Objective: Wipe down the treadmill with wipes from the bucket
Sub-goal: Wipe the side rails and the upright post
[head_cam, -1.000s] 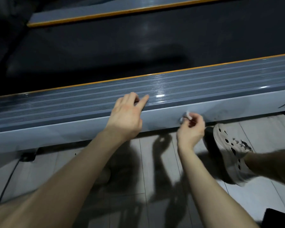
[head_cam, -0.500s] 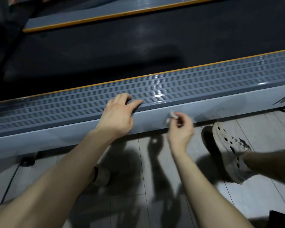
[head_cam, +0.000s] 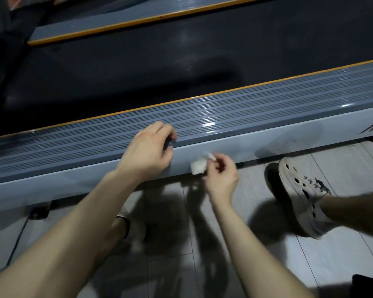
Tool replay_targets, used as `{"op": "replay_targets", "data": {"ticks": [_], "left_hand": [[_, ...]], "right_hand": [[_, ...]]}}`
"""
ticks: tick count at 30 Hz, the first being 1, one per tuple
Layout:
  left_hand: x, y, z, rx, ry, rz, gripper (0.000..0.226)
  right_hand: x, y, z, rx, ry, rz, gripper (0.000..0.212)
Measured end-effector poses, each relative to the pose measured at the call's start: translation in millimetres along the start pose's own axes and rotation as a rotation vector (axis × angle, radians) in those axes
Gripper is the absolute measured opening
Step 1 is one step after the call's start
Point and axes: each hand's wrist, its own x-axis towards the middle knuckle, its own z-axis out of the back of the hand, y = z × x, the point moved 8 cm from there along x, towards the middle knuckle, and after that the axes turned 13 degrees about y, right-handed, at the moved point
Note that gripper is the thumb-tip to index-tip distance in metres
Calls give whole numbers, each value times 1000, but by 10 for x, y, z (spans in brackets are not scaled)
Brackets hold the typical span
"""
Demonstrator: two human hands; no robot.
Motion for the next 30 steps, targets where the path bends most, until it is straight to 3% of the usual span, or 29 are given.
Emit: {"op": "replay_targets", "data": {"ticks": [2, 6, 8, 11, 12, 13, 14, 16, 18, 20, 23, 26, 27, 28, 30], "left_hand": [[-41, 41, -34, 44, 21, -11, 4], [-120, 65, -119, 45, 37, 6, 30], [-122, 10, -55, 28, -26, -4, 22], [-29, -86, -69, 144, 32, 36, 64], [10, -124, -98, 198, 62, 48, 70], [34, -160, -118, 221, 81, 47, 66], [45, -163, -120, 199, 74, 33, 54], [-2, -146, -43, 85, 13, 4, 20], [-58, -89, -22, 28, -2, -8, 14], [-99, -69, -40, 23, 8, -25, 13], [-103, -81, -51, 33, 15, -31, 15], [-121, -98, -21, 67, 0, -41, 31], [-128, -113, -2, 83, -16, -63, 27], [-139, -119, 14, 105, -31, -79, 22], [-142, -63, 8, 165, -35, -53, 50]], "right_hand": [[286, -212, 652, -48, -273, -125, 19], [574, -207, 1247, -48, -527, -186, 11], [423, -3, 839, -104, -433, -78, 12], [-64, 137, -155, -43, 48, 23, 9], [-194, 117, -342, 6, 178, 6, 9], [-241, 77, -372, 40, 202, -8, 9], [-213, 43, -267, 59, 138, -35, 9], [-17, -102, 267, 5, -163, -109, 10], [208, -188, 881, -6, -451, -194, 14], [377, -211, 1130, 31, -550, -214, 13], [300, 56, 578, -9, -356, -76, 3], [-235, 389, -470, 7, 159, 115, 8], [-375, 446, -624, -3, 258, 162, 12], [-375, 430, -595, -24, 253, 184, 16], [-82, 261, -105, 8, 19, 104, 22]]}}
